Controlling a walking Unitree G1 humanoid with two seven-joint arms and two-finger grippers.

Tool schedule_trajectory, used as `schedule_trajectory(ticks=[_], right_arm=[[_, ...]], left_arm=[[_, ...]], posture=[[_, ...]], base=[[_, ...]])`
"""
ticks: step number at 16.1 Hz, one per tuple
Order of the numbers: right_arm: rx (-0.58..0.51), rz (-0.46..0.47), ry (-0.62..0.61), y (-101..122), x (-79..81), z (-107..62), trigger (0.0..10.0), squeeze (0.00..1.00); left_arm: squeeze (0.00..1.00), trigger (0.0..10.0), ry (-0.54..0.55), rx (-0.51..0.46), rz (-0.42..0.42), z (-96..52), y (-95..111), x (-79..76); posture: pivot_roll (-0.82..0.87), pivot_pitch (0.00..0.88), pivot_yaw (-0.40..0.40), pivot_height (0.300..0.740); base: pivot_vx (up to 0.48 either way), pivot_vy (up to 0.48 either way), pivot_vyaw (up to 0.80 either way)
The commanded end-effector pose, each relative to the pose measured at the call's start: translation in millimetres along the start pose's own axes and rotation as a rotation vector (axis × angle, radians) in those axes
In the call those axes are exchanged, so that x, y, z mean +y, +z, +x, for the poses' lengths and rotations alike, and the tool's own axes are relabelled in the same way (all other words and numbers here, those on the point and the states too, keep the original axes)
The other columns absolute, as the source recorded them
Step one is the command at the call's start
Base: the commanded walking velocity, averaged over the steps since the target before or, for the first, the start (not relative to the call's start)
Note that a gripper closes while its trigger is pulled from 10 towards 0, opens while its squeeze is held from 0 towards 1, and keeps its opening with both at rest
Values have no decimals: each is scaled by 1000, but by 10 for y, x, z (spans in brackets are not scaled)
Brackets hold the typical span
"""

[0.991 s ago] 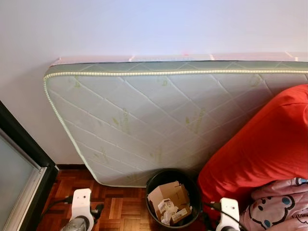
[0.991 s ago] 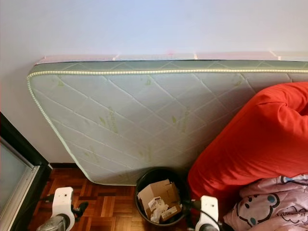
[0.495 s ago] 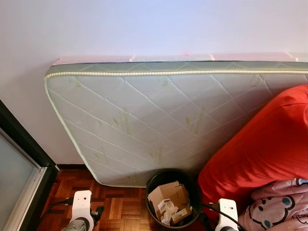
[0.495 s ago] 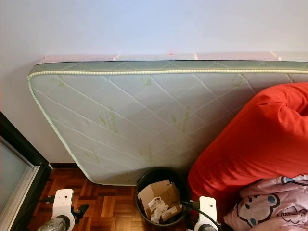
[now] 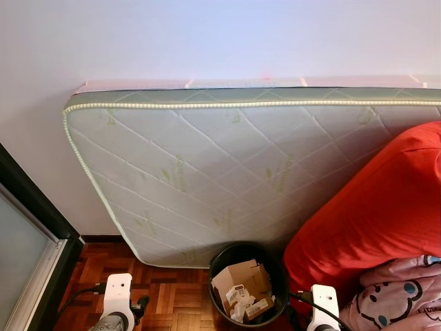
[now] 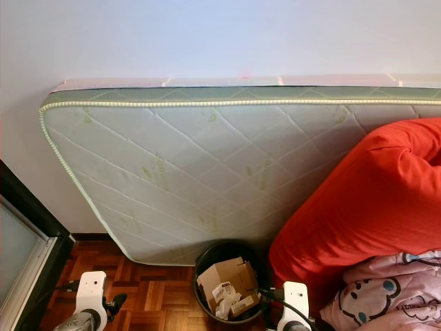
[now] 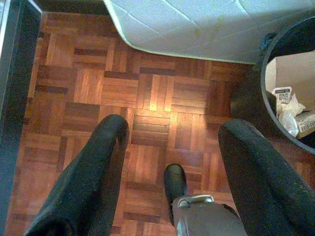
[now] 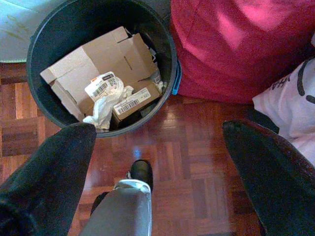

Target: Clean up the room

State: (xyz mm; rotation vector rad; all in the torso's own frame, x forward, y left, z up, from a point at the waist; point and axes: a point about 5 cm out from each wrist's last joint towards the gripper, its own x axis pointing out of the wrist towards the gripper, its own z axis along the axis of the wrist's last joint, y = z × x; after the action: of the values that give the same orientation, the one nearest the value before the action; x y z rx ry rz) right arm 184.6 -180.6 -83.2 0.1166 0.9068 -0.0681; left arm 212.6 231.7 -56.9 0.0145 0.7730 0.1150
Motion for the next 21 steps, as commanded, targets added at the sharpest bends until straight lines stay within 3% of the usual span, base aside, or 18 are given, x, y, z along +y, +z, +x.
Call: schedule_trajectory(ticks=[1,8,15,21], right_arm=[[12,0,4,-26,12,-3,10000,0],[24,-13,17,-58,63,-3,10000,0],[39,-16,13,-84,8,-13,10000,0],[59,-22,13,-149,44,-23,10000,0]], left_arm=[[0,10000,-1,25,-3,-10,-59,-8],[0,10000,2,26,-4,-11,-63,-5],[0,10000,-1,24,-3,-11,-60,-6],[0,10000,-5,23,-5,-11,-62,-16]], posture=[[-32,27,-24,740],[-34,34,-23,740],[-33,36,-21,740],[-34,39,-23,740]], base=[[0,0,0],[0,0,0],[0,0,0],[-260,0,0]])
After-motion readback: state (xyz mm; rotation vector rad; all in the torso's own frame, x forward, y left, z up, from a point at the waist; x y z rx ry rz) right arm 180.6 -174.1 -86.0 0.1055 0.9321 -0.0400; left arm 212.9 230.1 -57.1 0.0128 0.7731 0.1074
